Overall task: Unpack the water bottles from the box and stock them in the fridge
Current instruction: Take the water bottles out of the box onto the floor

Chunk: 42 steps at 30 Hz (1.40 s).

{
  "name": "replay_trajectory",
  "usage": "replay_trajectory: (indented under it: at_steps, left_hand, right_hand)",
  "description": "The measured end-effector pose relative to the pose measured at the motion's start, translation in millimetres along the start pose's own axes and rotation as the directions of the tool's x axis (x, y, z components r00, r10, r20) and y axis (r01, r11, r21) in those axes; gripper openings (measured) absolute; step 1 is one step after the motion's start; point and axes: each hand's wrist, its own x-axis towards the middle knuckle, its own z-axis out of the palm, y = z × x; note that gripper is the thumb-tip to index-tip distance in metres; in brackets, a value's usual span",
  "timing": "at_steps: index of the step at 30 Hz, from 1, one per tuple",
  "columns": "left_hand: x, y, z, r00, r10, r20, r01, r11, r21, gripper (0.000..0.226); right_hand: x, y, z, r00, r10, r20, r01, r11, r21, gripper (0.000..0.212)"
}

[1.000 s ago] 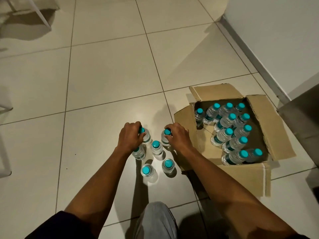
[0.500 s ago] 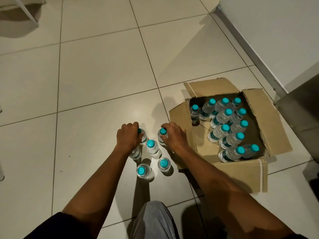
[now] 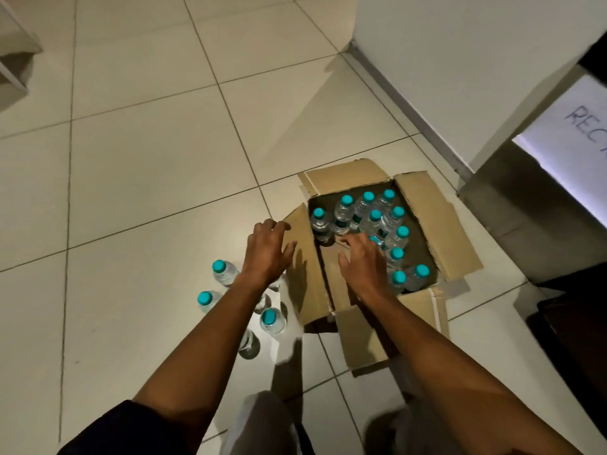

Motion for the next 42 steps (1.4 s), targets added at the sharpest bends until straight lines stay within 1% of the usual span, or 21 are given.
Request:
replay_trajectory:
  at_steps: [2, 5, 8, 12, 18, 22, 24, 29, 31, 34, 38, 42]
  left_hand:
    - [5.1, 24.3, 12.2, 0.998, 0.063, 0.024, -0.063, 0.998, -0.031, 0.038]
    - [10.9, 56.6, 31.6, 0.984, 0.166, 0.061, -0.162, 0.985, -0.067, 0.039]
    - [17.1, 83.2, 51.7, 0.973, 0.203, 0.11, -0.195, 0.978, -0.078, 0.042]
    - [25.8, 106.1, 75.8, 0.962, 0.221, 0.163, -0.213, 0.975, -0.062, 0.047]
    - [29.8, 121.7, 102.1, 0.935, 0.252, 0.248, -0.262, 0.965, 0.009, 0.061]
    - [27.6, 128.5, 110.2, 0.933, 0.268, 0.24, -0.287, 0.957, 0.045, 0.069]
    - [26.9, 131.8, 112.9, 0.935, 0.273, 0.226, -0.299, 0.95, 0.092, 0.066]
    - [27.9, 141.6, 112.7, 0.935, 0.295, 0.198, -0.335, 0.917, 0.216, 0.044]
    - [24.4, 144.0, 112.9, 0.934, 0.295, 0.201, -0.338, 0.911, 0.234, 0.04]
    - [15.9, 142.1, 110.1, 0.941, 0.287, 0.177, -0.314, 0.937, 0.153, 0.033]
    - [8.4, 132.3, 95.4, 0.955, 0.283, 0.091, -0.282, 0.959, -0.025, 0.018]
    - [2.4, 120.5, 81.2, 0.966, 0.26, 0.003, -0.258, 0.959, -0.114, 0.021]
  right_hand:
    - [-2.0, 21.8, -13.0, 0.999, 0.04, -0.005, -0.04, 0.997, -0.061, 0.032]
    - [-3.0, 50.3, -29.2, 0.993, 0.115, 0.004, -0.114, 0.988, -0.107, 0.039]
    - [-1.7, 74.8, -40.0, 0.988, 0.155, 0.022, -0.15, 0.975, -0.164, 0.046]
    - [0.8, 95.0, -43.5, 0.986, 0.154, 0.064, -0.145, 0.982, -0.117, 0.049]
    - [1.8, 105.3, -37.2, 0.978, 0.182, 0.104, -0.177, 0.983, -0.056, 0.047]
    - [6.8, 106.2, -35.9, 0.976, 0.188, 0.111, -0.184, 0.982, -0.051, 0.045]
    - [8.7, 104.9, -35.1, 0.973, 0.201, 0.112, -0.194, 0.979, -0.064, 0.042]
    - [7.7, 99.8, -30.8, 0.973, 0.201, 0.111, -0.197, 0.979, -0.041, 0.033]
    - [5.4, 99.2, -29.0, 0.973, 0.2, 0.112, -0.198, 0.98, -0.033, 0.031]
    - [1.8, 99.4, -28.0, 0.977, 0.183, 0.113, -0.182, 0.983, -0.025, 0.034]
    - [-1.4, 94.8, -31.2, 0.986, 0.145, 0.085, -0.143, 0.989, -0.027, 0.042]
    - [-0.4, 79.8, -39.9, 0.991, 0.125, 0.049, -0.127, 0.991, 0.032, 0.042]
